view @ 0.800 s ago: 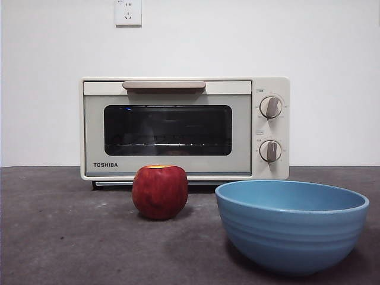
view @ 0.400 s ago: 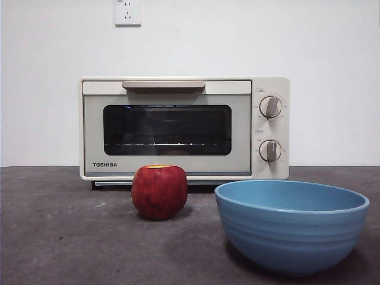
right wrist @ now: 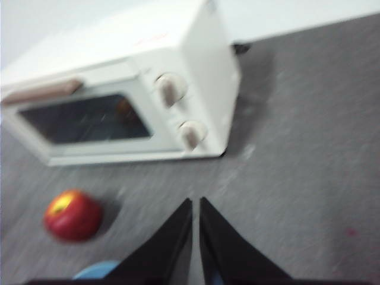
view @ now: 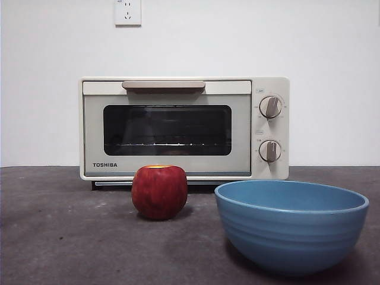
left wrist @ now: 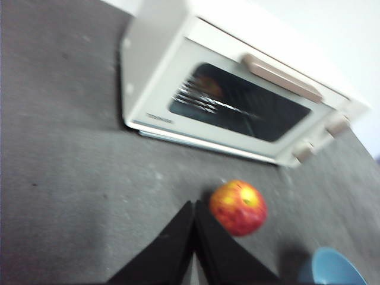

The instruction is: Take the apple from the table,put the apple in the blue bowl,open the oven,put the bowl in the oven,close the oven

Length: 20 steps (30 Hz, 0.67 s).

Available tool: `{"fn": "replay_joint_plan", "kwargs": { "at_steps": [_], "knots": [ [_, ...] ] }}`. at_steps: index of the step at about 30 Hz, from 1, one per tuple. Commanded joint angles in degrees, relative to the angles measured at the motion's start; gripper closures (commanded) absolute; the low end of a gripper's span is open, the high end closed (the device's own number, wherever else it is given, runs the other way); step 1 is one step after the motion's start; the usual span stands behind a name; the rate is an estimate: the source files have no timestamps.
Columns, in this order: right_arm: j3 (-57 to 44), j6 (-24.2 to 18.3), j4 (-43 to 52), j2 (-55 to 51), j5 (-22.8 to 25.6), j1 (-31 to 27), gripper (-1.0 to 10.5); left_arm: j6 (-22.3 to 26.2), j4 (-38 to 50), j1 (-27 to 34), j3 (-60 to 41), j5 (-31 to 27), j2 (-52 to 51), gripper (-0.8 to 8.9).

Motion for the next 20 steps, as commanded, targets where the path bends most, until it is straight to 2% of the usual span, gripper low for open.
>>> {"fn": "replay_joint_plan", "kwargs": {
  "at_steps": [1,4,7,10,13,15,18,19,20],
  "knots": [
    [6.0,-6.6,-4.8,6.6,-4.1,1.0,9.4,5.4,-2.6,-0.3,4.9,3.2,4.1,8.06],
    [11.9,-12.1,-11.7,12.7,-7.4,3.0,9.4,7.2,-6.0,-2.0,8.8,7.2,8.4,8.06],
    [17.0,-16.7,-18.9,18.0,-7.6,6.1,9.4,9.9,-10.8,-4.5,12.2,8.2,12.0,8.06],
    [20.3,-19.5,-23.4,21.7,-7.3,10.2,9.4,13.3,-15.9,-7.0,14.9,8.2,15.0,8.06],
    [21.4,-21.4,-25.1,23.7,-6.3,14.3,9.4,14.9,-18.3,-9.1,16.4,8.2,17.1,8.06],
    [21.4,-21.6,-25.2,24.7,-3.6,17.6,9.4,15.1,-18.2,-10.2,16.7,8.2,18.1,8.06],
    [21.4,-21.6,-24.1,25.1,-2.6,19.6,9.4,15.1,-18.2,-10.4,16.7,8.1,18.4,8.06],
    [21.4,-21.2,-23.0,25.1,-2.6,19.8,9.2,15.1,-18.1,-10.4,16.7,8.1,18.4,8.06],
    [21.4,-20.8,-22.3,25.0,-2.7,19.8,8.4,15.1,-18.1,-10.4,16.7,8.1,18.4,8.06]
  ]
}}
